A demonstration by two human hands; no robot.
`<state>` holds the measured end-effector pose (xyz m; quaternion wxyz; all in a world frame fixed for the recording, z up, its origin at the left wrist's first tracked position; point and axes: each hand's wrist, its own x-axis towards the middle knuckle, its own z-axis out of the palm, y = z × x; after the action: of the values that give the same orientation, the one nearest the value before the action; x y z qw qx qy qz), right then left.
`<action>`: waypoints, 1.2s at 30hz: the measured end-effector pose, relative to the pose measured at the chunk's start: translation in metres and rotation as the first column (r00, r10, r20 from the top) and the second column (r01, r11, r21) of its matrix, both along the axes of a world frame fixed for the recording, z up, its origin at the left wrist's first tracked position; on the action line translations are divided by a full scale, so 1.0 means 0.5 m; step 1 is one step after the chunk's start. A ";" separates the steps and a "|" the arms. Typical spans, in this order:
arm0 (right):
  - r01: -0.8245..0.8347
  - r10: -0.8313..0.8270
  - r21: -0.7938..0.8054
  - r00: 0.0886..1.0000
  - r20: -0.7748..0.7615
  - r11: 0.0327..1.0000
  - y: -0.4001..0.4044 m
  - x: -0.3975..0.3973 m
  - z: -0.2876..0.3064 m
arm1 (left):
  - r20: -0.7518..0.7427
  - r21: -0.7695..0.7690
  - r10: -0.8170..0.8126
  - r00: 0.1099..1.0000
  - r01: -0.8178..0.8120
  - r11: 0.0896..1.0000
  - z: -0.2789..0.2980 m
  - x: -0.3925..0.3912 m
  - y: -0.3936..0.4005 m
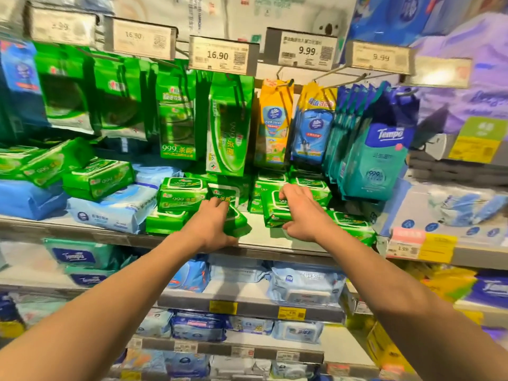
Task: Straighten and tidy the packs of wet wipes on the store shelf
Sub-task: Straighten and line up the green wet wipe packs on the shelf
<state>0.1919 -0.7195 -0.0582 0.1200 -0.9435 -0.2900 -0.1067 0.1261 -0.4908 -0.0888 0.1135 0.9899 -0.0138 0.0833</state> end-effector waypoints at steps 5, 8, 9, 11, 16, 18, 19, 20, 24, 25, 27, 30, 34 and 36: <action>0.141 -0.143 -0.093 0.990 -0.016 0.986 -0.143 -0.001 0.012 | -0.164 0.212 0.028 0.986 0.007 0.977 0.014 0.041 -0.053; 0.198 -0.205 -0.105 0.977 -0.057 0.975 -0.205 0.006 0.008 | -0.272 0.244 0.062 0.960 0.007 0.970 0.015 0.060 -0.078; 0.221 -0.228 -0.095 0.971 -0.066 0.971 -0.220 0.007 0.005 | -0.301 0.261 0.071 0.951 0.010 0.965 0.015 0.062 -0.086; 0.254 -0.262 -0.107 0.963 -0.066 0.961 -0.243 0.012 -0.004 | -0.343 0.291 0.096 0.935 0.008 0.957 0.013 0.065 -0.095; 0.280 -0.279 -0.136 0.960 0.027 0.950 -0.274 0.020 -0.021 | -0.379 0.232 0.101 0.920 -0.012 0.973 -0.001 0.087 -0.086; 0.303 -0.298 -0.163 0.953 0.058 0.939 -0.274 0.024 -0.026 | -0.371 0.212 0.073 0.926 0.008 0.977 -0.003 0.096 -0.083; 0.316 -0.308 -0.182 0.949 0.070 0.931 -0.272 0.026 -0.028 | -0.364 0.197 0.069 0.929 0.004 0.980 -0.003 0.098 -0.081; 0.326 -0.316 -0.199 0.945 0.079 0.924 -0.268 0.028 -0.031 | -0.357 0.186 0.064 0.932 0.003 0.982 -0.003 0.101 -0.077; 0.330 -0.286 -0.288 0.940 0.184 0.899 -0.249 0.034 -0.037 | -0.333 0.164 0.049 0.942 0.007 0.986 -0.006 0.103 -0.071; 0.326 -0.273 -0.299 0.940 0.205 0.897 -0.246 0.036 -0.036 | -0.323 0.156 0.044 0.945 0.007 0.988 -0.005 0.101 -0.074; 0.324 -0.274 -0.291 0.941 0.199 0.900 -0.243 0.040 -0.036 | -0.290 0.120 0.031 0.957 0.004 0.993 -0.005 0.100 -0.079; 0.339 -0.293 -0.275 0.936 0.194 0.900 -0.237 0.043 -0.036 | -0.225 0.106 0.004 0.974 0.020 0.994 -0.009 0.109 -0.084; 0.364 -0.315 -0.268 0.925 0.211 0.892 -0.231 0.043 -0.039 | -0.153 0.130 -0.025 0.988 0.045 0.991 0.001 0.113 -0.117; 0.370 -0.318 -0.262 0.922 0.220 0.891 -0.230 0.045 -0.043 | -0.136 0.165 -0.049 0.989 0.071 0.984 0.006 0.109 -0.149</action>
<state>0.2142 -0.8344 -0.0798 -0.0700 -0.9744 -0.1396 -0.1620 0.1806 -0.5654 -0.0860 0.0322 0.9985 -0.0432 0.0129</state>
